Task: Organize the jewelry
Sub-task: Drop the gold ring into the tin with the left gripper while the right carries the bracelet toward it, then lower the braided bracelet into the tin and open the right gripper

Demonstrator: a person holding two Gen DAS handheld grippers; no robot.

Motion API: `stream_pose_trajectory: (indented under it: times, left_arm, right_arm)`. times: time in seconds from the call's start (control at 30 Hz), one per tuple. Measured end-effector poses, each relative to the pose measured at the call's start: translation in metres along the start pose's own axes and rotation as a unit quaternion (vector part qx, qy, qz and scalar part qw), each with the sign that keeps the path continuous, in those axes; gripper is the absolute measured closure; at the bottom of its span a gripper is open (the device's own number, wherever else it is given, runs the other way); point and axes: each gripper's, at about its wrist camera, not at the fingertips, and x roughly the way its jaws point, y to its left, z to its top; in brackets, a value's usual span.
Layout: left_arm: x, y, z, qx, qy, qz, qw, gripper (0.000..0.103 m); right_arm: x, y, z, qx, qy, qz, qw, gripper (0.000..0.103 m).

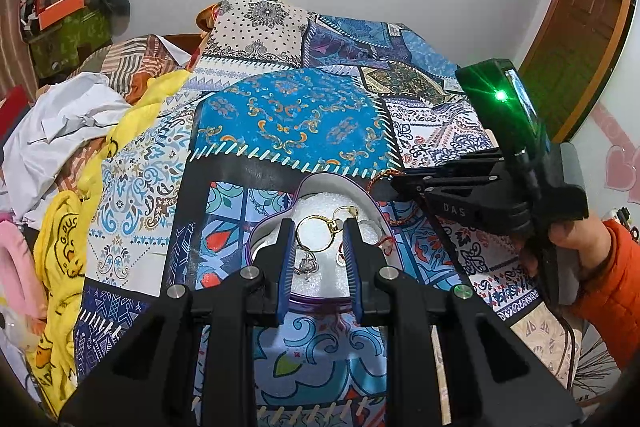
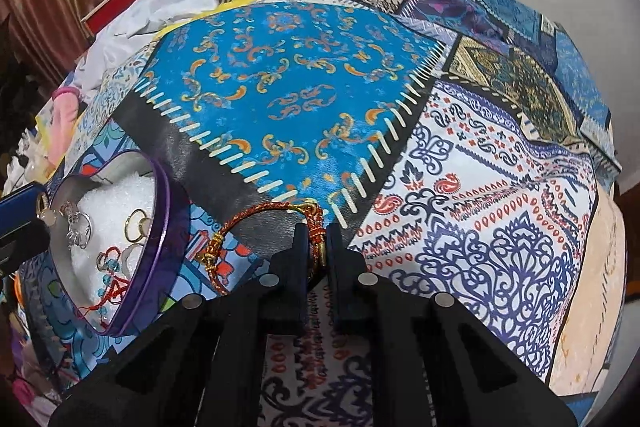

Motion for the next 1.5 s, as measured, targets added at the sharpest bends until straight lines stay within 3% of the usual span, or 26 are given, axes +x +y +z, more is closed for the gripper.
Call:
stream_pose_trajectory:
  times: [0.47, 0.77, 1.1, 1.5]
  left_arm:
    - [-0.013, -0.005, 0.003, 0.002, -0.011, 0.007, 0.9999, 0.08]
    - [-0.025, -0.005, 0.004, 0.001, -0.021, 0.013, 0.9997, 0.08]
    - [-0.03, 0.004, 0.003, 0.0, -0.02, 0.019, 0.9996, 0.08]
    - [-0.002, 0.002, -0.003, 0.004, 0.013, 0.011, 0.9999, 0.081]
  right_arm:
    - [-0.068, 0.01, -0.001, 0.008, -0.096, 0.003, 0.995, 0.096]
    - [-0.112, 0.037, 0.003, -0.011, -0.154, 0.048, 0.987, 0.096]
    - [-0.085, 0.067, 0.004, -0.015, -0.125, 0.123, 0.984, 0.096]
    - [-0.043, 0.069, 0.003, -0.008, -0.066, 0.124, 0.99, 0.096]
